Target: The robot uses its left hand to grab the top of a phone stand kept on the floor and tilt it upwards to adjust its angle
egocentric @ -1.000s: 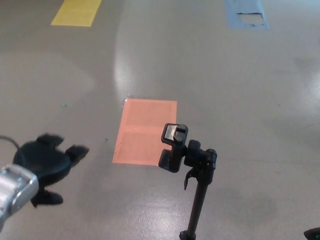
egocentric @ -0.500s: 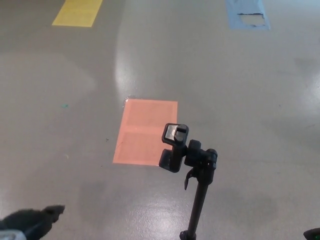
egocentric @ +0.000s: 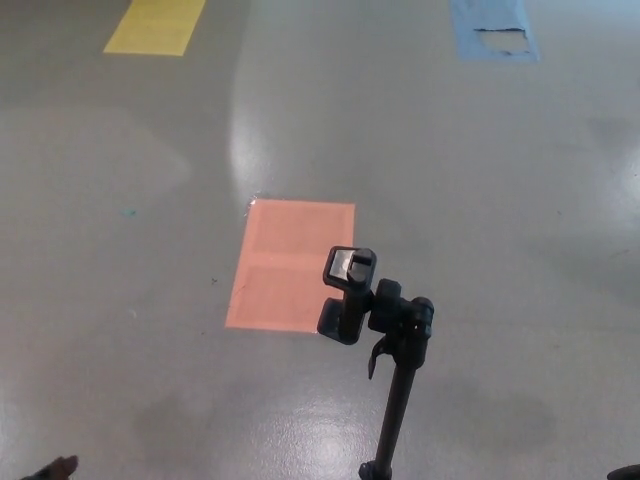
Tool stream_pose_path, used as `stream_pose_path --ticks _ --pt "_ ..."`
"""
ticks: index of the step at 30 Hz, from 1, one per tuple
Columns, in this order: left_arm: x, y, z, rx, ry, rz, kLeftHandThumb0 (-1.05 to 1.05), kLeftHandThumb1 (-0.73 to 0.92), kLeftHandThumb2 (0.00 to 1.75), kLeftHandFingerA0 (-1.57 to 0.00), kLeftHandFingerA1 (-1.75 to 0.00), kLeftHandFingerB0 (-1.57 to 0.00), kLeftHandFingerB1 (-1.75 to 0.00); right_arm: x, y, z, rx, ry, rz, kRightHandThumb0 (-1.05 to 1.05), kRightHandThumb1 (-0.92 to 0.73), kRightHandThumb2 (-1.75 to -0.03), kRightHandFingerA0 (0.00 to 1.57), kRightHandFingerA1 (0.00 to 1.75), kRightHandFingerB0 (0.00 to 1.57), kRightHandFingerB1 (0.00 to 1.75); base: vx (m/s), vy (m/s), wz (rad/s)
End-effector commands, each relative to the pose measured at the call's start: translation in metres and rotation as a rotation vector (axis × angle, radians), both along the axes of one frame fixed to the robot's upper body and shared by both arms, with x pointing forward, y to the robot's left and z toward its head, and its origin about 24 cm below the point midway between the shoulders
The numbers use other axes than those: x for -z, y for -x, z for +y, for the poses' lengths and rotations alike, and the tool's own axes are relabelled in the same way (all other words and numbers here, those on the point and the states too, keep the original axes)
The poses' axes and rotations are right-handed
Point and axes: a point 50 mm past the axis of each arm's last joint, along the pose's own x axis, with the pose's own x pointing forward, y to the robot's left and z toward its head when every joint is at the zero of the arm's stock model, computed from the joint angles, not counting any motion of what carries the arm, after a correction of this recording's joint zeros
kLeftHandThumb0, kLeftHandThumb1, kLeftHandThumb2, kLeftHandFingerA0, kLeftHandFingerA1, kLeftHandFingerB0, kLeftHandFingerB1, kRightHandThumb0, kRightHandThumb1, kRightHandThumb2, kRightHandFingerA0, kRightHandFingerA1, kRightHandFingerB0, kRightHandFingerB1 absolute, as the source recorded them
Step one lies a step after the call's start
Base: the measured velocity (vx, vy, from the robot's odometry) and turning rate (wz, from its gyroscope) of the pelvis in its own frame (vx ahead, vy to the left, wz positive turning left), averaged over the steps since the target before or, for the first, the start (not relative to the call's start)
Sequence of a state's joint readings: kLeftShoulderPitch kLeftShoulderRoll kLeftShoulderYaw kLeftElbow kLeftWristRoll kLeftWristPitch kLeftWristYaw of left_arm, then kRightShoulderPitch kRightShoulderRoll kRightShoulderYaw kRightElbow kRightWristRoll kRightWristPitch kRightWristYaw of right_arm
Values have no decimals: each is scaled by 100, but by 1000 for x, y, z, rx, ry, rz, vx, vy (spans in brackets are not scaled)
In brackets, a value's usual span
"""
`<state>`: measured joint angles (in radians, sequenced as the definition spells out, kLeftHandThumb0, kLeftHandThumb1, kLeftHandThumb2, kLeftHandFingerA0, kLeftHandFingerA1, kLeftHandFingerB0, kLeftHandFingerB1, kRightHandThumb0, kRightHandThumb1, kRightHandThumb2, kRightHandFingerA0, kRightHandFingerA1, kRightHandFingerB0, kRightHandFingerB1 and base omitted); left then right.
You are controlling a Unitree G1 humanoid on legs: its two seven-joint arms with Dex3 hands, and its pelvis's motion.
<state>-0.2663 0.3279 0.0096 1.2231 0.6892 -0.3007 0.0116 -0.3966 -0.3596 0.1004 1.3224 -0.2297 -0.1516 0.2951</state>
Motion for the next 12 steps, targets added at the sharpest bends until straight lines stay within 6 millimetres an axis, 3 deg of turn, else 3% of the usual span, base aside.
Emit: stream_pose_path --ticks 1,5,6,7,12 --pt "-5 6 16 -201 197 -48 -80 77 106 -1 -18 0 -13 -1 1 -4 -2 19 -6 -38 -46 -106 1 51 0 49 0 0 0" --pt "-8 4 20 -197 201 -50 -80 77 106 -1 -18 0 -12 -1 -1 -2 20 -2 -11 -38 -45 -106 1 51 0 49 0 0 0" --pt "-8 6 21 -196 208 -39 -80 78 106 0 -16 0 -12 -1 0 -2 22 -4 -9 -80 -83 -66 13 36 13 28 0 0 0" --pt "-7 7 21 -194 213 -33 -80 78 106 0 -16 0 -12 0 2 -3 26 -3 -7 -38 -44 -105 1 51 0 49 0 0 0" --pt "-9 5 22 -210 252 -34 -81 75 102 -5 -23 -4 -12 0 3 -5 27 -3 -13 -38 -45 -106 1 51 0 50 0 0 0"
